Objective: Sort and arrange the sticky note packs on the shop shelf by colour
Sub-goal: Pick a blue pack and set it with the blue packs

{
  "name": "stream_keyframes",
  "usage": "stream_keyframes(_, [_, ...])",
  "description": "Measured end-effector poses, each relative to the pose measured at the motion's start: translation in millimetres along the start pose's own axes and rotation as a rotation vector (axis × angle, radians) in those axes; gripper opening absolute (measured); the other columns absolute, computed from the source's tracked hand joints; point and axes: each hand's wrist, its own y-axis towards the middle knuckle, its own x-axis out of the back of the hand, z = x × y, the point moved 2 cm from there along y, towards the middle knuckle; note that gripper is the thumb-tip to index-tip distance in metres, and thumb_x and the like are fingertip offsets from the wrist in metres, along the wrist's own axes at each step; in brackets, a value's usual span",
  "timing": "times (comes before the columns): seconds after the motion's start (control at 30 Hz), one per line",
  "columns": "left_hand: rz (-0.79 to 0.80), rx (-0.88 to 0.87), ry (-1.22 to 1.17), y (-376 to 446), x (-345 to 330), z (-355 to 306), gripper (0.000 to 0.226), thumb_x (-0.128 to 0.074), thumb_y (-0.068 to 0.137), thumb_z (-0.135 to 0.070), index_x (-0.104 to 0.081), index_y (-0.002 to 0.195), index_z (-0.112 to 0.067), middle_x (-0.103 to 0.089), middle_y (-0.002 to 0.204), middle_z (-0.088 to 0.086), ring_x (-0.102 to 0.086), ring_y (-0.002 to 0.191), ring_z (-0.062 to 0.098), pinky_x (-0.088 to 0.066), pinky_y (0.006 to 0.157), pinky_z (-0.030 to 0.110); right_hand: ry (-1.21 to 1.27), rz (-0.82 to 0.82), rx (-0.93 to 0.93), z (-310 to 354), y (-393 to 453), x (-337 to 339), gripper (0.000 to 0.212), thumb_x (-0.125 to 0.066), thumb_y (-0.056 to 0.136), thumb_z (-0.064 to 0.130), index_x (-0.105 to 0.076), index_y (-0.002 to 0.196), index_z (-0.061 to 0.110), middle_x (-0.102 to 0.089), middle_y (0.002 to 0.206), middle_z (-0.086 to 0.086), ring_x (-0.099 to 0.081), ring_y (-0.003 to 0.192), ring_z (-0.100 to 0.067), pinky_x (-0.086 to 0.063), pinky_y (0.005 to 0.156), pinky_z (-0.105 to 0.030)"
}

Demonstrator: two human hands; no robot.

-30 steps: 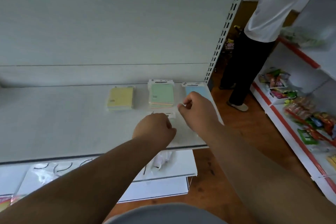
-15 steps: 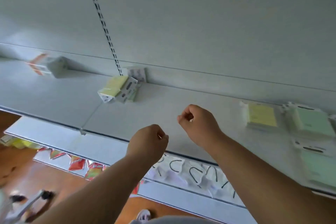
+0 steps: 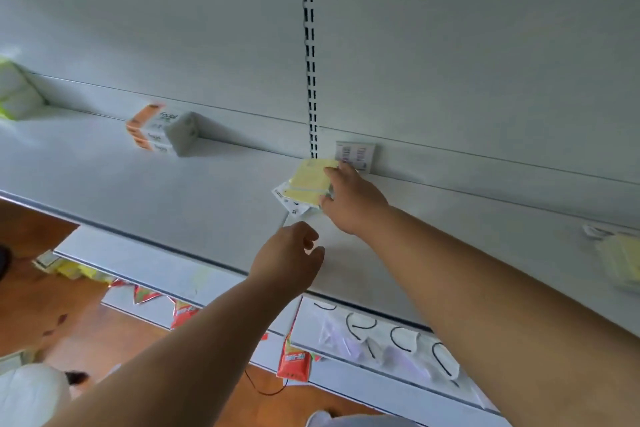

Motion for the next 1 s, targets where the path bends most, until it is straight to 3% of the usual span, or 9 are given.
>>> stream_keyframes(0.13, [0.025, -0.009, -0.008, 6, 1, 12, 0.027, -0.058, 0.088, -0.036, -0.061, 0.113, -0.027, -0.063, 0.103, -0.013, -0.051, 0.087, 0.008, -0.038, 0.075, 0.022, -0.142, 0.015, -0.032, 4, 31, -11, 0.046, -0.039, 0.099, 0.041, -0.035, 0.137, 0.015, -0.034, 0.145, -0.012, -0.052, 0.118, -0.037, -0.046, 0.088, -0.043])
stream_keyframes(0.27, [0.029, 0.017, -0.047, 16, 7, 15, 0.025, -0.055, 0.091, -0.040, -0.061, 0.111, -0.025, -0.064, 0.102, -0.010, -0.058, 0.086, 0.011, -0.044, 0.077, 0.026, -0.145, -0.175, -0.053, 1, 35, -1, 0.023, -0.040, 0.097, 0.021, -0.048, 0.118, 0.016, -0.056, 0.117, -0.010, -0.060, 0.095, -0.034, -0.049, 0.070, -0.038])
stream_keyframes(0.43, [0.194, 0.459, -1.255, 27, 8, -8, 0.044, -0.041, 0.099, -0.051, -0.059, 0.103, -0.011, -0.069, 0.093, 0.013, -0.062, 0.065, 0.026, -0.051, 0.062, 0.037, 0.208, -0.494, 0.148, -23, -25, 14, 0.033, -0.053, 0.091, 0.009, -0.063, 0.121, 0.018, -0.055, 0.128, -0.005, -0.062, 0.103, -0.027, -0.052, 0.078, -0.034])
stream_keyframes(0.5, [0.239, 0.559, -1.425, 30, 2, -19, 0.041, -0.047, 0.098, -0.047, -0.059, 0.101, -0.009, -0.065, 0.082, 0.011, -0.060, 0.061, 0.024, -0.049, 0.058, 0.034, 0.278, -0.485, 0.226, -37, -61, 13, 0.041, -0.056, 0.083, -0.002, -0.068, 0.117, 0.018, -0.053, 0.130, -0.007, -0.063, 0.103, -0.025, -0.051, 0.077, -0.029])
stream_keyframes(0.6, [0.346, 0.472, -1.233, 18, -19, -44, 0.011, -0.058, 0.096, -0.016, -0.063, 0.098, -0.007, -0.065, 0.078, 0.009, -0.060, 0.059, 0.019, -0.049, 0.056, 0.030, 0.317, -0.477, 0.126, -65, -107, 14, 0.048, -0.057, 0.080, -0.003, -0.064, 0.123, 0.019, -0.049, 0.133, -0.007, -0.062, 0.098, -0.021, -0.051, 0.075, -0.029])
stream_keyframes(0.7, [0.447, 0.356, -1.109, 2, -47, -77, 0.009, -0.057, 0.095, -0.008, -0.063, 0.101, -0.003, -0.068, 0.078, 0.010, -0.064, 0.062, 0.019, -0.052, 0.056, 0.028, 0.413, -0.504, -0.281, -98, -143, 18, 0.041, -0.059, 0.089, 0.016, -0.051, 0.129, 0.024, -0.049, 0.129, 0.002, -0.059, 0.086, -0.015, -0.051, 0.075, -0.033])
stream_keyframes(0.77, [0.470, 0.294, -1.064, -8, -66, -105, 0.010, -0.057, 0.095, -0.008, -0.063, 0.101, -0.002, -0.068, 0.079, 0.011, -0.066, 0.062, 0.019, -0.053, 0.056, 0.029, 0.689, -0.482, -0.622, -122, -168, 21, 0.020, -0.053, 0.095, 0.035, -0.054, 0.112, 0.024, -0.060, 0.110, 0.000, -0.060, 0.072, -0.017, -0.051, 0.067, -0.034])
stream_keyframes(0.87, [0.509, 0.216, -0.930, -28, -99, -146, 0.007, -0.058, 0.094, -0.008, -0.061, 0.098, -0.002, -0.071, 0.081, 0.014, -0.071, 0.065, 0.023, -0.056, 0.061, 0.033, 1.240, -0.517, -0.806, -157, -209, 28, 0.041, -0.040, 0.099, 0.050, -0.057, 0.086, 0.015, -0.058, 0.068, -0.007, -0.051, 0.049, -0.020, -0.037, 0.046, -0.027])
stream_keyframes(1.0, [0.598, 0.107, -0.699, -61, -141, -198, 0.013, -0.066, 0.089, -0.014, -0.061, 0.093, -0.003, -0.070, 0.079, 0.013, -0.070, 0.061, 0.025, -0.056, 0.058, 0.034, 0.900, -0.553, -0.778, -221, -254, 44, 0.030, -0.058, 0.089, 0.047, -0.057, 0.078, 0.019, -0.058, 0.074, -0.004, -0.057, 0.071, -0.023, -0.050, 0.062, -0.038])
